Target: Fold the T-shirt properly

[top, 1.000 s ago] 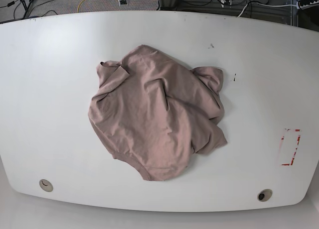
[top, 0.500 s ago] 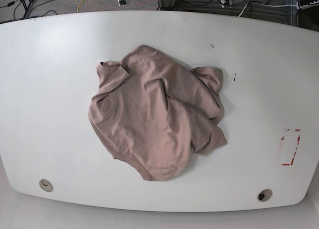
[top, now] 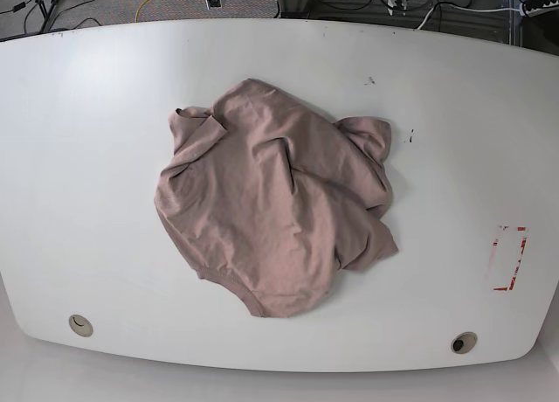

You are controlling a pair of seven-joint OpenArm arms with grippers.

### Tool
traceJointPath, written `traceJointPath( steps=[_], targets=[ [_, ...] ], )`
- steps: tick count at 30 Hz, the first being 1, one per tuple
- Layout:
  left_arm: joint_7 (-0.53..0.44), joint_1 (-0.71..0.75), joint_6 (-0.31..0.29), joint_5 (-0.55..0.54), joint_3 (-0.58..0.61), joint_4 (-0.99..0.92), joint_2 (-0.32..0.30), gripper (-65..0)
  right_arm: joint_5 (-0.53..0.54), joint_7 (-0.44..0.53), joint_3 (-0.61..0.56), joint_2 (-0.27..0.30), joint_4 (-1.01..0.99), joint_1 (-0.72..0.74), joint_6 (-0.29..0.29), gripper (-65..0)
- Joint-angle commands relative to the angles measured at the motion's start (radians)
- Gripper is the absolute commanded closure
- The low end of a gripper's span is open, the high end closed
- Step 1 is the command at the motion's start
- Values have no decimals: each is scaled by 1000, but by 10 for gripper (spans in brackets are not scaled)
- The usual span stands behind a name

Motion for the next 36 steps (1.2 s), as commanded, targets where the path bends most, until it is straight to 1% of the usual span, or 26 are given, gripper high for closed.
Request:
traceJointPath(
  steps=[1,14,36],
  targets=[
    [-2,12,-5,4,-2,13,-5,-233,3,2,-2,4,10,-14,-1,-53],
    [4,34,-5,6,-1,71,-6,-232,4,0,-3,-1,3,-8,2,-51],
    [5,18,-1,8,3,41,-4,-233,6,-2,-5,3,11,-11,0,-54]
  ],
)
